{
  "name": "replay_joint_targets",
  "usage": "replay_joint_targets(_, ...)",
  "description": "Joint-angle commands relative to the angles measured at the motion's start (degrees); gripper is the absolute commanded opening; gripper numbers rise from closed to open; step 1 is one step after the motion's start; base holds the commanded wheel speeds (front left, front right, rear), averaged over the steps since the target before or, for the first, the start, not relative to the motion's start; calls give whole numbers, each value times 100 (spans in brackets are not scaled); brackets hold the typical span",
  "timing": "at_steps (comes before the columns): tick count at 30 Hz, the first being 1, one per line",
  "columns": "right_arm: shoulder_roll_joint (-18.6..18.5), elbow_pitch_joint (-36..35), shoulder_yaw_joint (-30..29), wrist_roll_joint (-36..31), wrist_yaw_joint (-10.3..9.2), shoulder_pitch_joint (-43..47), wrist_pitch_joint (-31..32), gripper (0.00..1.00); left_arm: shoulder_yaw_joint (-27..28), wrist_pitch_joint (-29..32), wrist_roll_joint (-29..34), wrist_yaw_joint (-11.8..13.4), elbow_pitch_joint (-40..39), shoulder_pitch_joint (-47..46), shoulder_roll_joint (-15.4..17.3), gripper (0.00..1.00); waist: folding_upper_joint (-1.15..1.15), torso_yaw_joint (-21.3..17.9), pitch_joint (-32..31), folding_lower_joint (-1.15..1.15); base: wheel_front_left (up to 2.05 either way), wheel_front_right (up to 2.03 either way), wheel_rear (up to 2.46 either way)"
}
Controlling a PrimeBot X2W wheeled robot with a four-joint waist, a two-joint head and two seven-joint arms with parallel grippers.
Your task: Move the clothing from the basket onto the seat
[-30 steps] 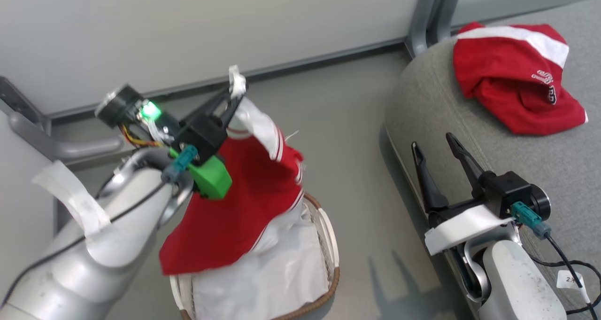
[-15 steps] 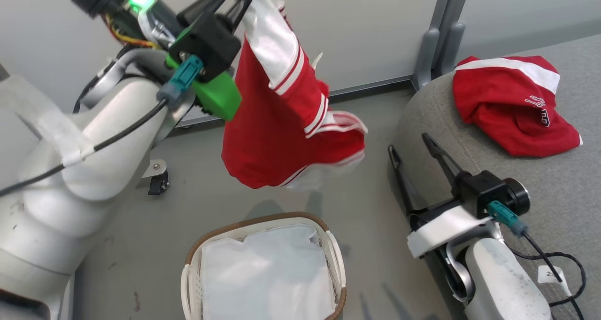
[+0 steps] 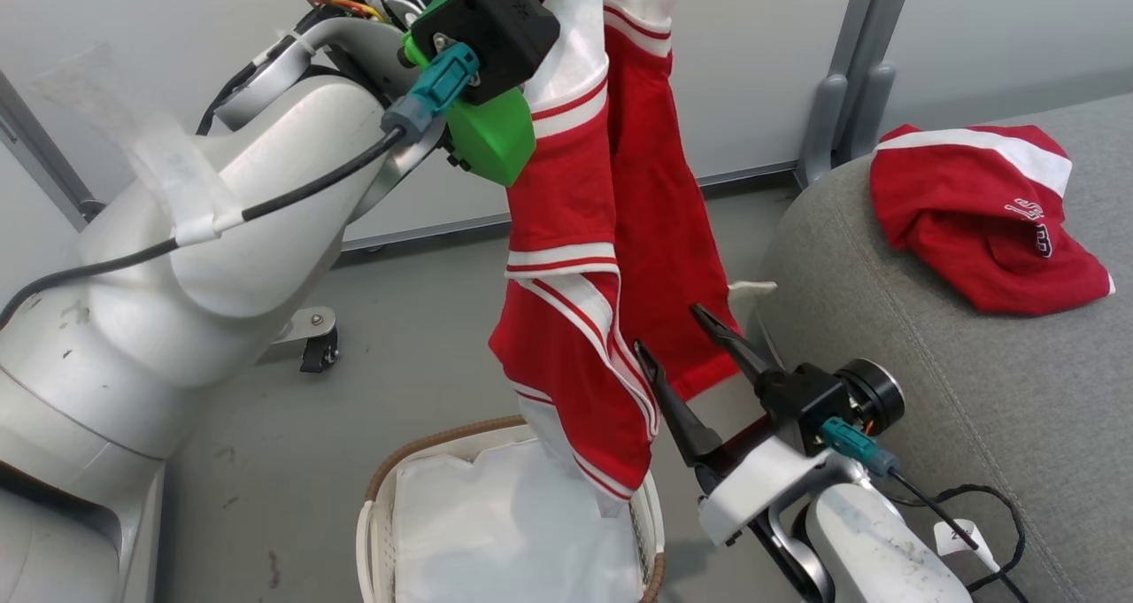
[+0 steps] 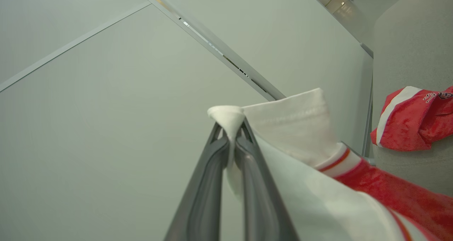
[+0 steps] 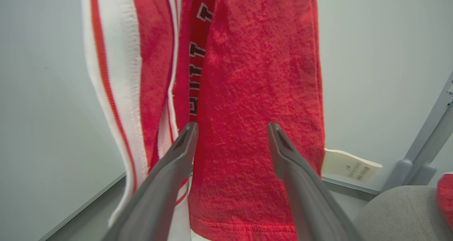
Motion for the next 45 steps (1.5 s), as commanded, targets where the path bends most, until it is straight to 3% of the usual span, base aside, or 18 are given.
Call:
replay_joint_targets(1,-19,-30,85,60,-6,62,-11,100,-34,-33,-86,4,28,-107,-19,0,0,41,-36,0,0,0,0)
replay_joint_targets(13,-21,-242,455,398,-6,-81,-11,100,-278,-101,-231,3,-27,-226,-241,0,0,206,-114,0,0,0,0)
replay_joint_targets(26,-17,440,300,410,-6,-735,-11,100,-502,-150,-414,4,-134,-413,-758,0,0,529,-134,0,0,0,0)
replay_joint_targets(34,-18,1096,497,535,-6,-1033,-11,100,-628,-195,-568,3,-354,-460,-954,0,0,671,-137,0,0,0,0)
replay_joint_targets(35,-20,1160,512,574,-6,-1094,-11,44,-628,-187,-621,3,-391,-450,-979,0,0,688,-138,0,0,0,0)
replay_joint_targets(36,-19,1220,542,596,-6,-1131,-11,44,-629,-172,-652,3,-415,-447,-992,0,0,700,-138,0,0,0,0)
replay_joint_targets(37,-17,1283,574,612,-6,-1173,-11,16,-631,-156,-684,3,-449,-448,-1004,0,0,714,-138,0,0,0,0)
replay_joint_targets(38,-20,1314,584,627,-6,-1214,-11,2,-626,-145,-712,4,-479,-442,-1010,0,0,723,-137,0,0,0,0)
replay_joint_targets(45,-20,1349,501,616,-6,-1337,-11,0,-568,-101,-860,78,-530,-254,-908,0,0,713,-111,0,0,0,0)
